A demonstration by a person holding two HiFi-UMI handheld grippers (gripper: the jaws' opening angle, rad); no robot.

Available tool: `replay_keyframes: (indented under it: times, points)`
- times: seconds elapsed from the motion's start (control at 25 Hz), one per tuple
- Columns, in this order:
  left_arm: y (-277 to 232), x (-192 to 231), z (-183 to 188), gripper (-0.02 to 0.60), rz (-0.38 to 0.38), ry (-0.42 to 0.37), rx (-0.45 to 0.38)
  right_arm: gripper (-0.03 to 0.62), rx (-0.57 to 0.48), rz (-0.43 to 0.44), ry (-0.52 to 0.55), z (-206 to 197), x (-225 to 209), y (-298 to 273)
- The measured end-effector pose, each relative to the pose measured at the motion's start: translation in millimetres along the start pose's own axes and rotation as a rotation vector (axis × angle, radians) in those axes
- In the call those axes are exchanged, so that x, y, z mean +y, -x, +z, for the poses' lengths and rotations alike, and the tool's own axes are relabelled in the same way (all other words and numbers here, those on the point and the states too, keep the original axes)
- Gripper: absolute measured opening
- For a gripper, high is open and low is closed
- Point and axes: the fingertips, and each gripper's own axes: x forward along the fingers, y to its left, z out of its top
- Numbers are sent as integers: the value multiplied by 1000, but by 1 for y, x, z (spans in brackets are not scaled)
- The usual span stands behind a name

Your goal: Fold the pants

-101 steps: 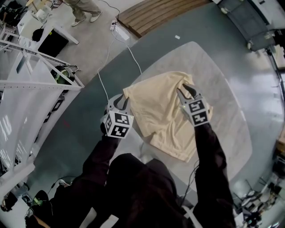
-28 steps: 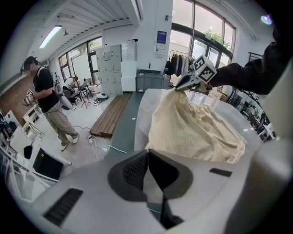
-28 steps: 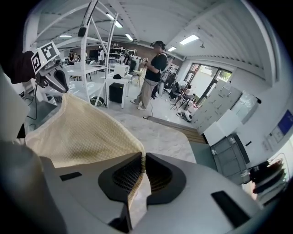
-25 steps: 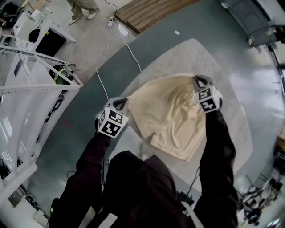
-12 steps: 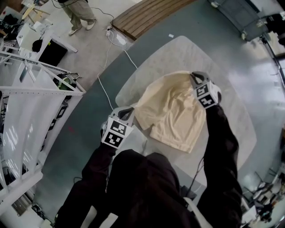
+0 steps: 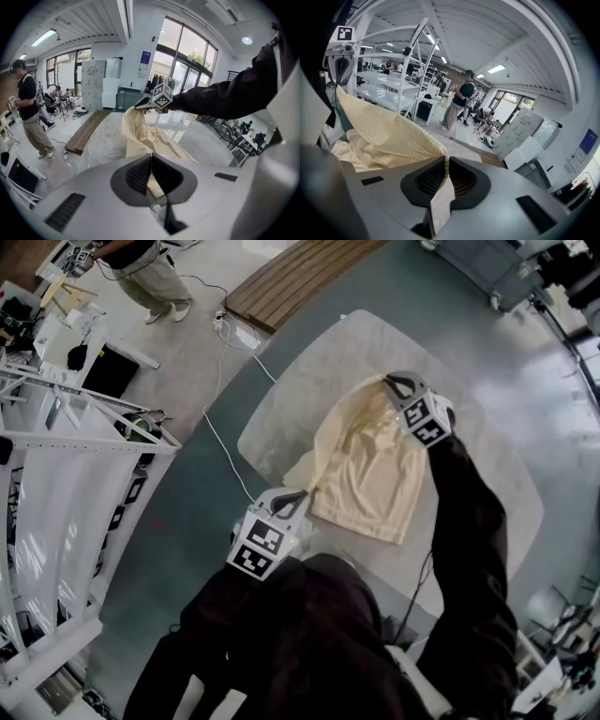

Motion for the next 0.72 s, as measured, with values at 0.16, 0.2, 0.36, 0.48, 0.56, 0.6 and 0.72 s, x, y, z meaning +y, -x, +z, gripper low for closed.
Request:
replay_keyframes:
  times: [0.16, 0.2, 0.36, 0.48, 0.56, 0.6, 0.72]
  points:
    - [-5, -39, 7, 8, -57, -20, -10, 28, -47, 24, -46, 0, -3, 5]
    - [-6, -49, 9, 9, -71, -21, -14, 28, -62, 31, -67, 0, -4, 7]
    - [-14, -81, 17, 9, -127, -11, -27, 28, -108, 42, -170, -5, -12, 12]
    - [-20, -101, 21, 9, -169, -9, -29, 28, -134, 50, -229, -8, -16, 14]
    - [-25, -114, 24, 9, -196, -9, -28, 28, -145, 58, -261, -10, -17, 14]
    - [-28, -121, 26, 9, -211, -6, -29, 28, -149, 61, -276, -10, -18, 14]
    - [-37, -143, 33, 9, -259, 4, -36, 28, -157, 66, -308, -12, -20, 14]
